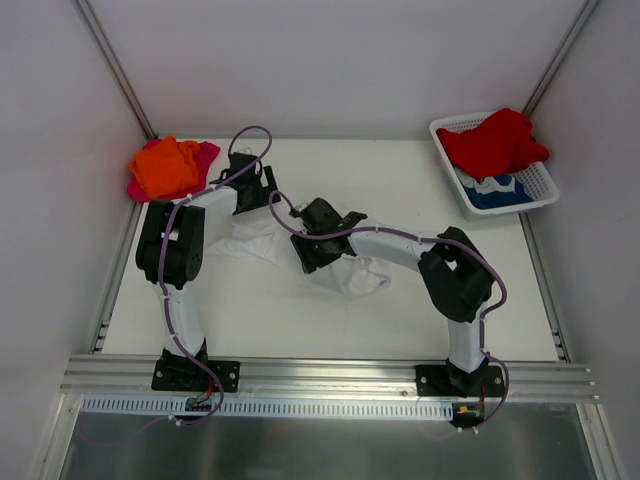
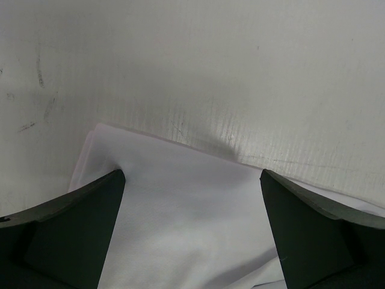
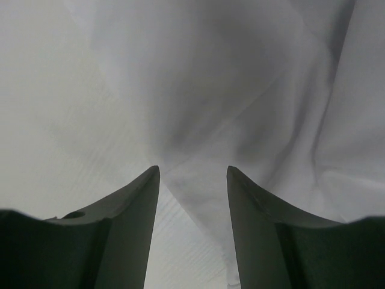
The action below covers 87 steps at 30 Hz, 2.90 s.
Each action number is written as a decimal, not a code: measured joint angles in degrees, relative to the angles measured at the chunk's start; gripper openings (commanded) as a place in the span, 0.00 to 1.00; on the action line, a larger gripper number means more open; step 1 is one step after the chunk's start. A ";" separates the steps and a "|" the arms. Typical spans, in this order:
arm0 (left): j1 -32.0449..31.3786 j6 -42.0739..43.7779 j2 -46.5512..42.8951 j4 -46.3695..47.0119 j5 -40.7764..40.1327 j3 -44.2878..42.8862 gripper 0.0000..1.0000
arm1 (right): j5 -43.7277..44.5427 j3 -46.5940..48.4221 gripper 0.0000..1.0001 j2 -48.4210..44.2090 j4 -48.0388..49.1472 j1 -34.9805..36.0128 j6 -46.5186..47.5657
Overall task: Fold and stack the t-shirts
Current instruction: Flatten out the tshirt
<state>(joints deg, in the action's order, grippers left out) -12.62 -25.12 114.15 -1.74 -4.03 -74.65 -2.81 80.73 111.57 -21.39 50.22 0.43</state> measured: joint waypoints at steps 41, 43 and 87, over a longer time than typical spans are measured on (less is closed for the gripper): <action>0.00 0.09 0.83 -0.17 0.07 -1.18 0.98 | 2.95 -49.46 0.53 -39.47 10.84 14.23 -20.63; 0.00 0.09 0.94 -0.20 0.07 -1.36 0.98 | 4.17 -51.39 0.53 -43.39 7.58 14.23 -21.81; 0.00 0.57 -14.38 -7.91 -1.22 13.86 0.97 | 13.99 -22.67 0.56 -35.01 -11.87 -2.16 -6.75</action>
<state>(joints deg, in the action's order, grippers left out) -12.62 -24.56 99.77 -9.65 -5.26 -60.80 11.18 58.06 76.55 -33.26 48.05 -6.33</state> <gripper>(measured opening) 0.974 0.556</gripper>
